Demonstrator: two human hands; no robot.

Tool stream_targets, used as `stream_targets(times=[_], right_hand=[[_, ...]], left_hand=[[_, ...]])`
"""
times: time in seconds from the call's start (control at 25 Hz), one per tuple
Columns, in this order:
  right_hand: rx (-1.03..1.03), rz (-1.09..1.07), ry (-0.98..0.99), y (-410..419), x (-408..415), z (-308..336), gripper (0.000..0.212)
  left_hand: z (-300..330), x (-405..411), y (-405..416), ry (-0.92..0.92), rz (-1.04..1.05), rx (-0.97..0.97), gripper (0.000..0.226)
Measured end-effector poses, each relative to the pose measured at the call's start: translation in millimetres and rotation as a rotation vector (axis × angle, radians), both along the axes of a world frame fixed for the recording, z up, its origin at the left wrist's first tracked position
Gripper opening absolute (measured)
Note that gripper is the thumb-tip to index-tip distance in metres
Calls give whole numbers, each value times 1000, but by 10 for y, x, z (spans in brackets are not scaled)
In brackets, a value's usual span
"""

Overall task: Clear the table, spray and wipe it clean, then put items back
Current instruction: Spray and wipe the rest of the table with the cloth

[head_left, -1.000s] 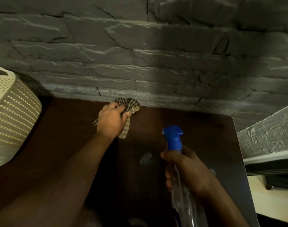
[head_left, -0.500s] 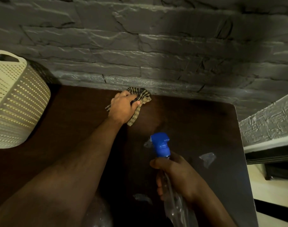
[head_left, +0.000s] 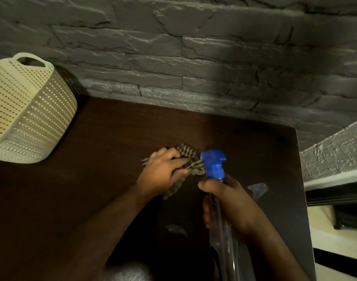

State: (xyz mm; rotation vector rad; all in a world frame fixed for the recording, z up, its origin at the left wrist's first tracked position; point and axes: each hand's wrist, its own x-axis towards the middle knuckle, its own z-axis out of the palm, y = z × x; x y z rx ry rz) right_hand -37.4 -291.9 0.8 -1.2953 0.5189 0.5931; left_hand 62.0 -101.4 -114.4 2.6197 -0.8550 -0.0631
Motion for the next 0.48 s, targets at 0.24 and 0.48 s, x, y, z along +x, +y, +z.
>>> stream_targets(times=[0.24,0.48], right_hand=[[1,-2,-3,-125,-100,22,22],[9,-22,21,-128,-170,43,16]], left_hand=[[96,636,-256,50,487,83,36],[20,-266,188,-39,107,26,40]])
